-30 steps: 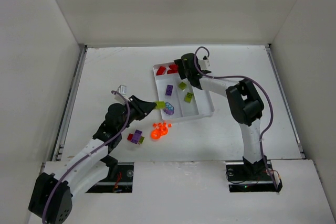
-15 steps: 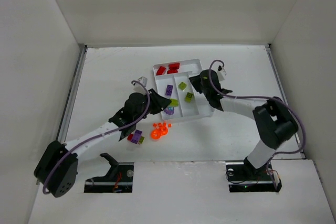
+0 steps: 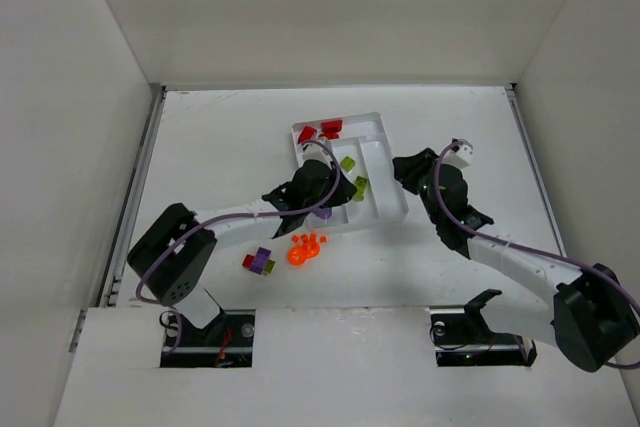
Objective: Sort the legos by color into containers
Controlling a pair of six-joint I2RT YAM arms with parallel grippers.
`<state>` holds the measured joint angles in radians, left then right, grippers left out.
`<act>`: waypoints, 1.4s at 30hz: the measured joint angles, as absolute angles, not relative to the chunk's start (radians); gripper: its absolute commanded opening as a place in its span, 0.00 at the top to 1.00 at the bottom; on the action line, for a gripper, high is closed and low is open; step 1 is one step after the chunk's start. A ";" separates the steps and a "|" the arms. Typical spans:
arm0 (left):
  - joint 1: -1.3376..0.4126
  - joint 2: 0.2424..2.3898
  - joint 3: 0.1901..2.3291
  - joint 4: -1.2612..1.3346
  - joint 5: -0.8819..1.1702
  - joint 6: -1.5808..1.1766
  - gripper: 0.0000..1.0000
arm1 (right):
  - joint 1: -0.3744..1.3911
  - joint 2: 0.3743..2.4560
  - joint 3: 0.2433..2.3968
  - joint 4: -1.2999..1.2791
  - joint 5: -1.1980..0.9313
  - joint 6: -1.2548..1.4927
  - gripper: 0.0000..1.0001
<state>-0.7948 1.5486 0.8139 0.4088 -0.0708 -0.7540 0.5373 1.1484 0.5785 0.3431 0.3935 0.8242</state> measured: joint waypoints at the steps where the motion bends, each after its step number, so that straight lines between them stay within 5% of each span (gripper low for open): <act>1: -0.799 1.578 0.833 0.408 -0.068 -0.752 0.86 | 0.537 1.137 0.566 0.352 0.395 0.810 0.56; 7: -0.824 1.702 0.903 0.404 -0.053 -0.748 0.80 | 0.538 1.118 0.485 0.389 0.390 0.767 0.49; 12: -0.830 1.719 0.910 0.384 -0.064 -0.739 0.49 | 0.538 1.097 0.476 0.396 0.384 0.747 0.33; 17: -0.830 1.689 0.908 0.346 -0.108 -0.714 0.37 | 0.538 1.092 0.476 0.409 0.385 0.725 0.31; 22: -0.830 1.506 0.862 0.319 -0.162 -0.674 0.37 | 0.559 1.095 0.476 0.418 0.385 0.692 0.34; 27: -0.810 1.200 0.758 0.306 -0.221 -0.650 0.52 | 0.590 1.102 0.476 0.423 0.384 0.652 0.66; 30: -0.781 1.038 0.683 0.281 -0.249 -0.648 0.64 | 0.624 1.102 0.484 0.416 0.377 0.630 0.75; 38: -0.719 0.804 0.523 0.083 -0.298 -0.648 0.74 | 0.906 1.232 0.622 0.336 0.318 0.582 0.76; 42: -0.675 0.735 0.494 -0.012 -0.313 -0.654 0.74 | 1.060 1.336 0.689 0.292 0.301 0.569 0.57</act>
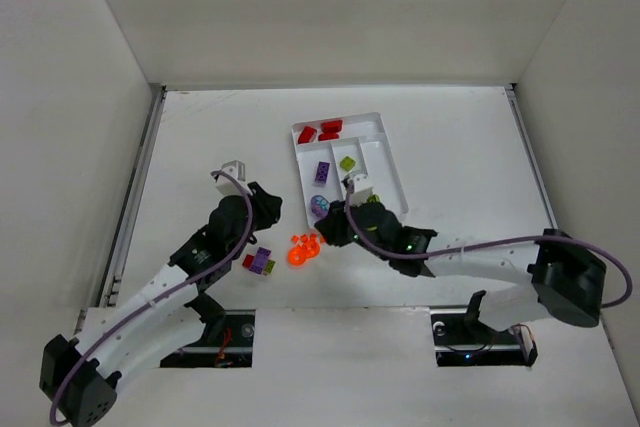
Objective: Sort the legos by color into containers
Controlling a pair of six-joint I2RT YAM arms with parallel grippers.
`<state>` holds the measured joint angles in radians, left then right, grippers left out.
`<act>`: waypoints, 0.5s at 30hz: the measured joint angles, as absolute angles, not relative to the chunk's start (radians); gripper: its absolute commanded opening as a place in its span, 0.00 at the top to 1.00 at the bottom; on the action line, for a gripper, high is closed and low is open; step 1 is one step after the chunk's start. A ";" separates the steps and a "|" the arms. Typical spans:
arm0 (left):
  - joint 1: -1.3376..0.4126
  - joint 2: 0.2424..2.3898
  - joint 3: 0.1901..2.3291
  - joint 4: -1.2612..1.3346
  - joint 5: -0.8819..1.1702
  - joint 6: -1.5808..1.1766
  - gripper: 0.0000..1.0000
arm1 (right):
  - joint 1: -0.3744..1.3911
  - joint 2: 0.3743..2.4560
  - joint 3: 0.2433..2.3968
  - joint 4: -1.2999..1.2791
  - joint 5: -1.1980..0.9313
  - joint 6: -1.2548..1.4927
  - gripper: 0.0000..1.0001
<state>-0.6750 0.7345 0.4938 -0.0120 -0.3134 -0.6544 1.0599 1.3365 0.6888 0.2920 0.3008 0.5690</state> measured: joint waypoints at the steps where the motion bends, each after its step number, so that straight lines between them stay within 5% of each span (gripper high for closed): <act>1: -0.662 0.718 0.487 -0.028 -0.317 -0.657 0.74 | 1.094 1.367 0.704 0.283 0.299 0.567 0.46; 3: -0.639 0.695 0.473 -0.053 -0.324 -0.662 0.73 | 1.148 1.423 0.732 0.268 0.299 0.567 0.34; 6: -0.604 0.682 0.451 -0.073 -0.324 -0.669 0.72 | 1.194 1.507 0.768 0.247 0.303 0.564 0.31; 10: -0.589 0.683 0.426 -0.079 -0.319 -0.674 0.70 | 1.204 1.602 0.818 0.186 0.314 0.580 0.47; 15: -0.588 0.688 0.417 -0.075 -0.314 -0.674 0.69 | 1.204 1.661 0.853 0.124 0.321 0.618 0.54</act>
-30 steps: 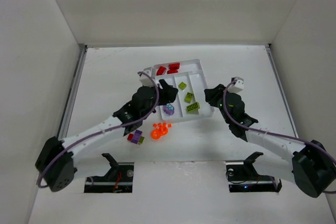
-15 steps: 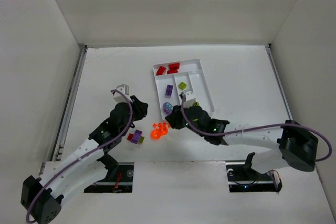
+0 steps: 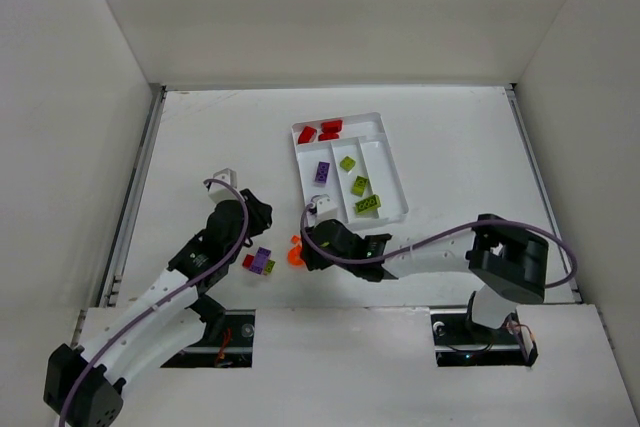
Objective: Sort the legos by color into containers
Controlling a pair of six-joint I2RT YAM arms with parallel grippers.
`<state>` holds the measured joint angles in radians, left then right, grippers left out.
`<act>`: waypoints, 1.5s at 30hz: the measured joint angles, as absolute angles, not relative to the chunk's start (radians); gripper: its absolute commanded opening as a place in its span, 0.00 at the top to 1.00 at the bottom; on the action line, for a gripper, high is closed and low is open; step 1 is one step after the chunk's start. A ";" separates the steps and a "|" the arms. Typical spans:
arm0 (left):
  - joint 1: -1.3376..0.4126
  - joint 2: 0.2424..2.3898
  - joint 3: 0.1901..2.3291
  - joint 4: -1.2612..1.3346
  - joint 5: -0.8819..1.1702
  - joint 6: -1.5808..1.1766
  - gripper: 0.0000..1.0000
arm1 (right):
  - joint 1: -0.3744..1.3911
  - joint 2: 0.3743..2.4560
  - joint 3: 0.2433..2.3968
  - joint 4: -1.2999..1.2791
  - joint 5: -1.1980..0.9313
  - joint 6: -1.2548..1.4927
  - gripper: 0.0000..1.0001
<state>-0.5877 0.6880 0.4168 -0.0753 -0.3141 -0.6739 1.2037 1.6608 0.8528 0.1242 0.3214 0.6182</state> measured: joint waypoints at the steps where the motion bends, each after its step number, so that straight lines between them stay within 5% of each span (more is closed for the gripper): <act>1: -0.588 0.690 0.416 -0.072 -0.314 -0.674 0.69 | 1.204 1.666 0.858 0.117 0.321 0.627 0.54; 11: -0.590 0.725 0.416 -0.041 -0.310 -0.670 0.68 | 1.197 1.734 0.875 0.110 0.276 0.731 0.61; 21: -0.603 0.731 0.417 -0.035 -0.310 -0.657 0.66 | 1.172 1.750 0.875 0.115 0.257 0.794 0.87; 30: -0.674 0.839 0.482 -0.027 -0.308 -0.597 0.63 | 1.166 1.658 0.802 0.139 0.259 0.809 0.89; 34: -0.688 0.857 0.494 -0.008 -0.307 -0.587 0.63 | 1.166 1.595 0.788 0.149 0.266 0.809 0.81; 36: -0.688 0.857 0.494 -0.005 -0.307 -0.586 0.63 | 1.168 1.593 0.788 0.162 0.268 0.804 0.63; 45: -0.690 0.842 0.494 -0.004 -0.307 -0.585 0.63 | 1.203 1.692 0.870 0.141 0.275 0.629 0.49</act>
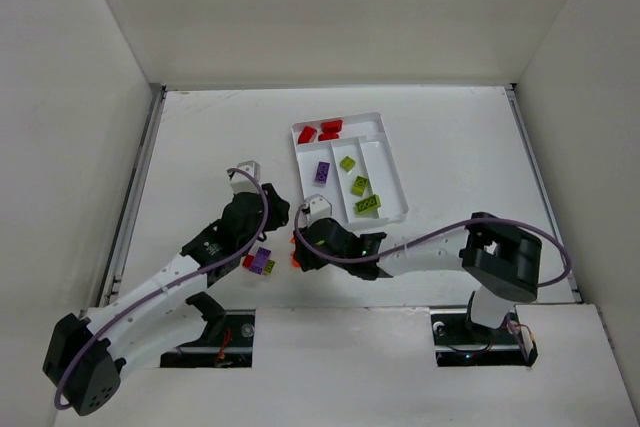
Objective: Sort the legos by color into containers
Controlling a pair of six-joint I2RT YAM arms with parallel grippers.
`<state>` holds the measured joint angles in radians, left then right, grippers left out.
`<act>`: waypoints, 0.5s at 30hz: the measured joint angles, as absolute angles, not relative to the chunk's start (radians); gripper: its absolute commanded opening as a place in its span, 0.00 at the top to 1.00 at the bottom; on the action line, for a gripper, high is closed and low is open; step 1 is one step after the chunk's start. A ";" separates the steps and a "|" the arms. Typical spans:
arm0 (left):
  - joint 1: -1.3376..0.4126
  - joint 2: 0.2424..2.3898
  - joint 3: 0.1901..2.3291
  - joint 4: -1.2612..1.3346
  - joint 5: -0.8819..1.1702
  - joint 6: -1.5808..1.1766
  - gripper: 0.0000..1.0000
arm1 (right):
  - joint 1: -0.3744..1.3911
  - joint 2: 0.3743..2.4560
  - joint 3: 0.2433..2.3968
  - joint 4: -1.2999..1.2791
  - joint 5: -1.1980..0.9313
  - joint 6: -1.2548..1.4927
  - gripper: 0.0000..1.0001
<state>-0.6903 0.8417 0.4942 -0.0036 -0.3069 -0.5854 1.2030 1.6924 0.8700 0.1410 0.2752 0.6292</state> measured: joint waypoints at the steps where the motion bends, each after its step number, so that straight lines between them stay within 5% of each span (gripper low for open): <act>1: -0.690 0.838 0.494 -0.004 -0.307 -0.585 0.63 | 1.203 1.698 0.886 0.135 0.275 0.606 0.48; 15: -0.690 0.825 0.494 -0.004 -0.307 -0.585 0.62 | 1.171 1.813 1.009 0.080 0.266 0.448 0.52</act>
